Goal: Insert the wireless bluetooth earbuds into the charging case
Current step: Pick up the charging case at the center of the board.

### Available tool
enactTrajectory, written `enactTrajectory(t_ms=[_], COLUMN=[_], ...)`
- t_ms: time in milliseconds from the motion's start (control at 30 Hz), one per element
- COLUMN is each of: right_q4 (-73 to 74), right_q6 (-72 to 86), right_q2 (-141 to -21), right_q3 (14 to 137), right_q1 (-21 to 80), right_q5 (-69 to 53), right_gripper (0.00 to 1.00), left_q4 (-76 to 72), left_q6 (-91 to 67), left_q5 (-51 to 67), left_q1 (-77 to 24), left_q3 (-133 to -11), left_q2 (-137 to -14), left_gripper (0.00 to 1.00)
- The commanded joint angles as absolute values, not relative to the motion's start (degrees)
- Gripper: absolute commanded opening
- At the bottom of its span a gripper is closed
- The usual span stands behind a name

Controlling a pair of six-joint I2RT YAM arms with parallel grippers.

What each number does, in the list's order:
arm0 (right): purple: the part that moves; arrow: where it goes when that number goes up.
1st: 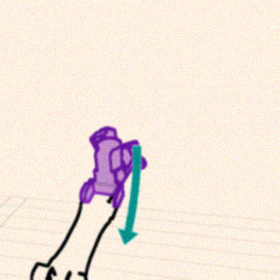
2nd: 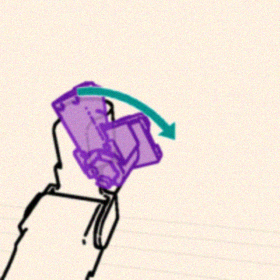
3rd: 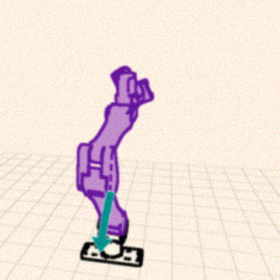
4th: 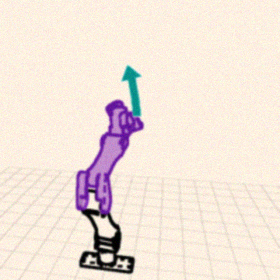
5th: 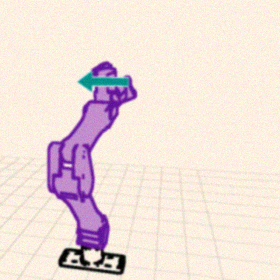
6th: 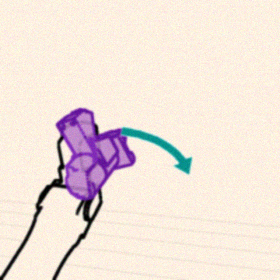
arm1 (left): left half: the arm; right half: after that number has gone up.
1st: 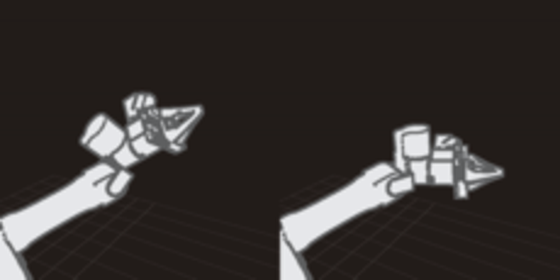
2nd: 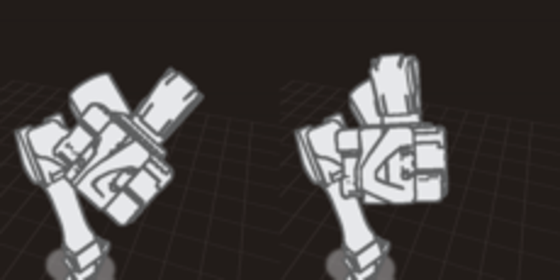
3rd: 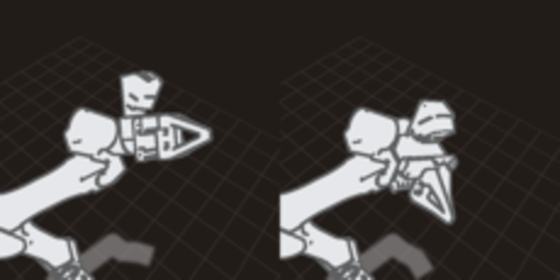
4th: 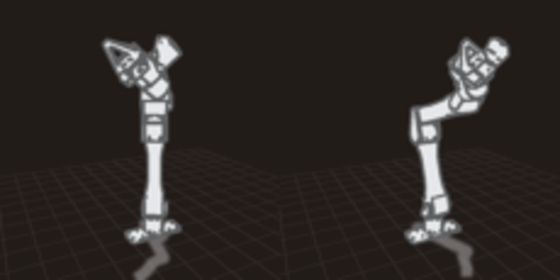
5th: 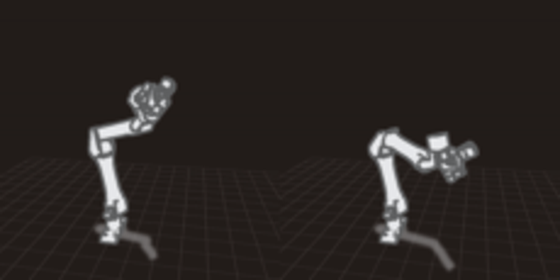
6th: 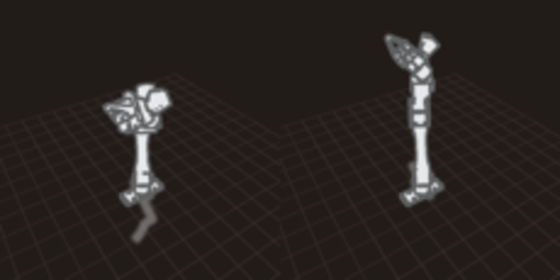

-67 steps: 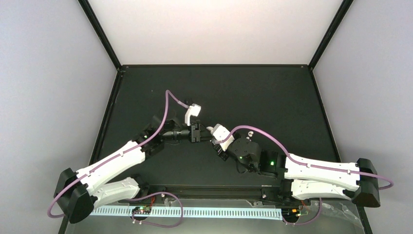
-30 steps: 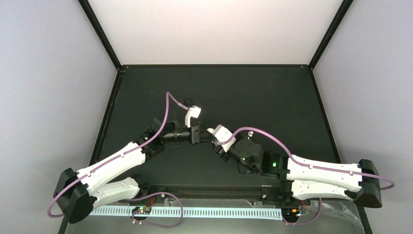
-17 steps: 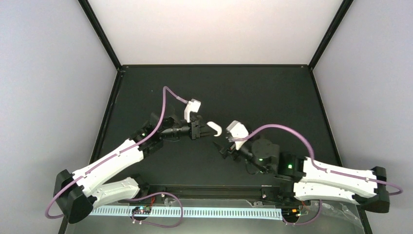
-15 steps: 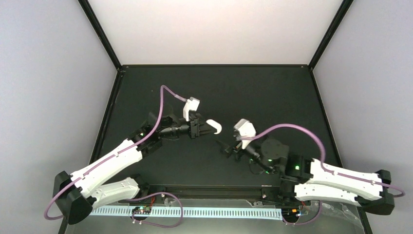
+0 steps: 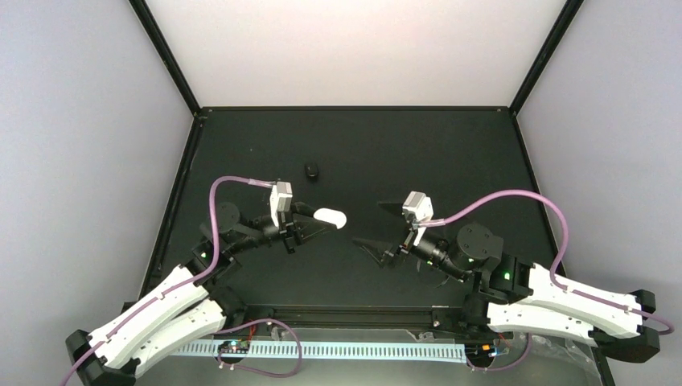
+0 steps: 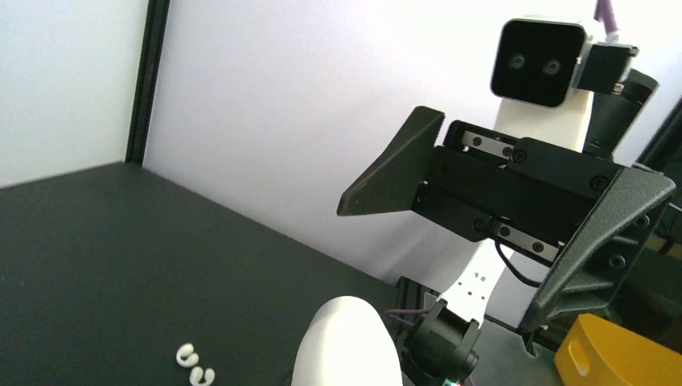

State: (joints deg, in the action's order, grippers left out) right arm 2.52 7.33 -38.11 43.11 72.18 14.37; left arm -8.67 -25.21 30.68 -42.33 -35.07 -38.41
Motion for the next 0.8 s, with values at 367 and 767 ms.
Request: enactTrajectory(t_ms=[367, 767], right_q4=[6.0, 5.9], right_q6=[9.2, 9.8], right_q2=[-45.1, -47.7], right_q3=[50.0, 51.0], right_q1=[71.9, 71.9], right_q5=[6.5, 8.6], right_gripper=[0.94, 0.93], left_q4=[-16.9, -15.6], left_q6=[-21.7, -18.7], left_q5=[46.5, 48.9], left_q1=[-42.1, -42.1], left_q3=[-35.2, -34.5], left_q2=[-39.0, -36.8], left_gripper=[0.08, 0.02])
